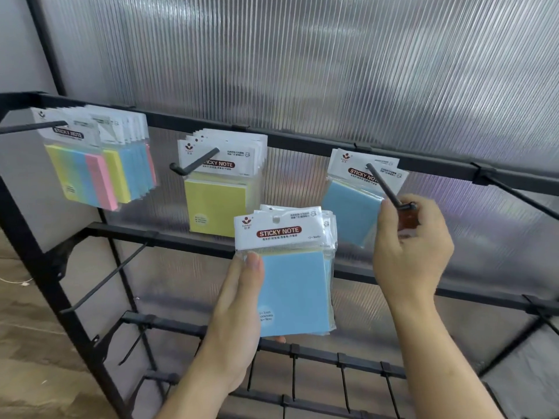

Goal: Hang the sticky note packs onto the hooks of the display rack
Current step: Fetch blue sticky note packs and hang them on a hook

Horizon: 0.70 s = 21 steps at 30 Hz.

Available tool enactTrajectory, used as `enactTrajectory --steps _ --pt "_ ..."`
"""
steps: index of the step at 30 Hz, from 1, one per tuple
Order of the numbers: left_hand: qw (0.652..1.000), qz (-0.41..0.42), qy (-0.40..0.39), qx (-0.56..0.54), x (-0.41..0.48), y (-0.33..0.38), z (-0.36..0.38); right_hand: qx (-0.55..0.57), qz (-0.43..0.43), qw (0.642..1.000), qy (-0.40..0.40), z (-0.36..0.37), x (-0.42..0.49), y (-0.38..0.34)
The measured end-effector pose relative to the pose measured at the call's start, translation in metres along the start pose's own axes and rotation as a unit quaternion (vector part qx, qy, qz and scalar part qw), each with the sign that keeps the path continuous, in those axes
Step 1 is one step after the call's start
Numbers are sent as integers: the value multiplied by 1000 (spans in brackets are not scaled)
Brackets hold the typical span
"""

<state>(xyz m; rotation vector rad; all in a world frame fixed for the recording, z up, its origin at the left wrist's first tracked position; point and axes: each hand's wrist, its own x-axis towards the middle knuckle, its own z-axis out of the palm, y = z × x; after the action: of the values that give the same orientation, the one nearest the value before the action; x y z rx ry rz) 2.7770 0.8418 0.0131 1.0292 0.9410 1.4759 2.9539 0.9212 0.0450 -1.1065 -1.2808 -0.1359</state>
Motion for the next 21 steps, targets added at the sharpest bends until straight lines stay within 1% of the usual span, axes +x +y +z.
enactTrajectory --steps 2,4,5,7,12,16,21 --pt "1000 -4 -11 0 1 -1 2 80 20 995 -54 -10 -12 -13" --pt "1000 -3 -24 -7 2 -2 5 153 33 979 -128 -18 -19 -31" --pt "1000 -1 -29 -10 2 -2 6 172 34 972 -157 -21 -22 -38" --pt "999 8 -37 -16 2 -3 9 180 32 967 -176 -24 -26 -46" --pt "997 20 -63 -32 1 -4 14 144 0 977 -155 -31 -33 -50" --pt "997 26 -64 -27 0 -4 15 123 -27 985 -117 -35 -35 -52" --pt "998 23 -49 -42 0 -1 17 108 -48 992 -34 -39 -39 -57"
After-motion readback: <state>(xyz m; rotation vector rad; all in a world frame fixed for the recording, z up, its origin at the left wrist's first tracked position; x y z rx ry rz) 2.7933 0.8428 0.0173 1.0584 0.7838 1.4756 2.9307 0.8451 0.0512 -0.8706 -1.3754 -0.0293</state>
